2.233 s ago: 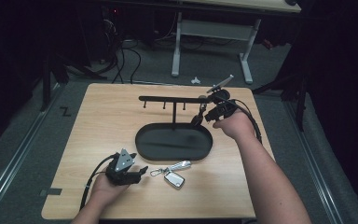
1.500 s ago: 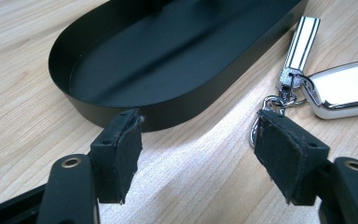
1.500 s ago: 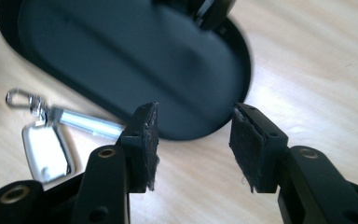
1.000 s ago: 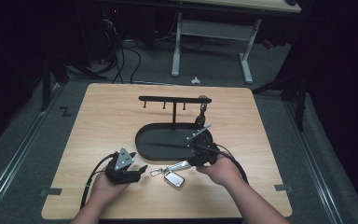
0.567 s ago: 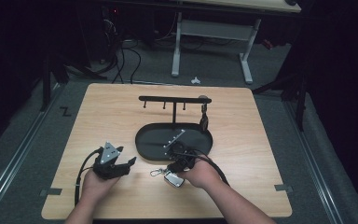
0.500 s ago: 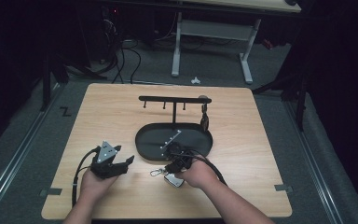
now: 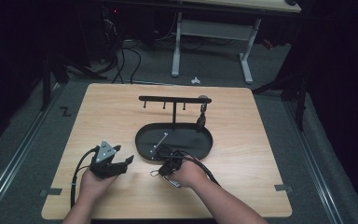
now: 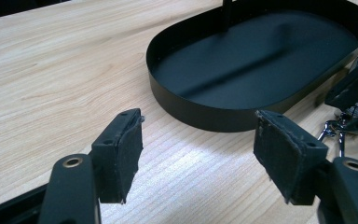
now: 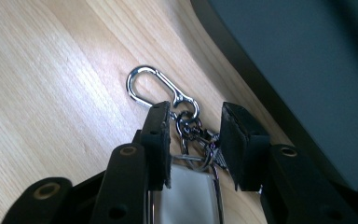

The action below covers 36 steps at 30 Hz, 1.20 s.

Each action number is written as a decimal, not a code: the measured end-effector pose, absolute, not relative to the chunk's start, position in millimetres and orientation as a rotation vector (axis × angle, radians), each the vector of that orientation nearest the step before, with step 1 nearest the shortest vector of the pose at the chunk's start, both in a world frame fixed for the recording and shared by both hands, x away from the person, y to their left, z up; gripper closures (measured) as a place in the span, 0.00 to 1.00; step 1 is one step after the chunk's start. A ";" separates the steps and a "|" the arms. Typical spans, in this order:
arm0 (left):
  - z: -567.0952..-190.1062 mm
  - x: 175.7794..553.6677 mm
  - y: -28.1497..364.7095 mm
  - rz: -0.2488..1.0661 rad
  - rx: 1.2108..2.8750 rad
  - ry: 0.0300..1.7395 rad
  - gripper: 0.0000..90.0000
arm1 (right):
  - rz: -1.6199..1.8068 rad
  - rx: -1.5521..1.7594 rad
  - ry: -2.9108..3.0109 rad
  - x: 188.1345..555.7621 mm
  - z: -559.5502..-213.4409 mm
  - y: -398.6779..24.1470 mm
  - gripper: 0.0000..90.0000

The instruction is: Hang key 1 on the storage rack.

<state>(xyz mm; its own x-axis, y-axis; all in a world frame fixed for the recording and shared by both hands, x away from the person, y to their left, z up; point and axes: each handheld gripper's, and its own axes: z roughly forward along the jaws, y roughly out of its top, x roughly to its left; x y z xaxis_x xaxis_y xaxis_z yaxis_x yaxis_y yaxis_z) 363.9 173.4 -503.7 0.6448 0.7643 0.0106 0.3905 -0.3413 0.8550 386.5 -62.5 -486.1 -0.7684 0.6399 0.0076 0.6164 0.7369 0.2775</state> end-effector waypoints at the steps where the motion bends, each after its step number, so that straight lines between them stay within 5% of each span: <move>1: -503.9 363.9 173.1 0.523 1.962 0.905 0.37 | 0.404 1.033 2.841 385.1 -485.9 -63.6 0.70; 20: -508.5 364.3 164.6 0.508 2.006 0.884 0.37 | 0.416 1.130 2.820 353.2 -484.4 -121.3 0.69; 28: -509.6 364.2 162.5 0.501 2.014 0.878 0.37 | 0.451 1.095 2.848 359.0 -486.9 -111.8 0.63; 36: -509.6 364.0 163.0 0.500 2.013 0.874 0.37 | 0.362 1.019 2.882 363.4 -492.9 -97.0 0.69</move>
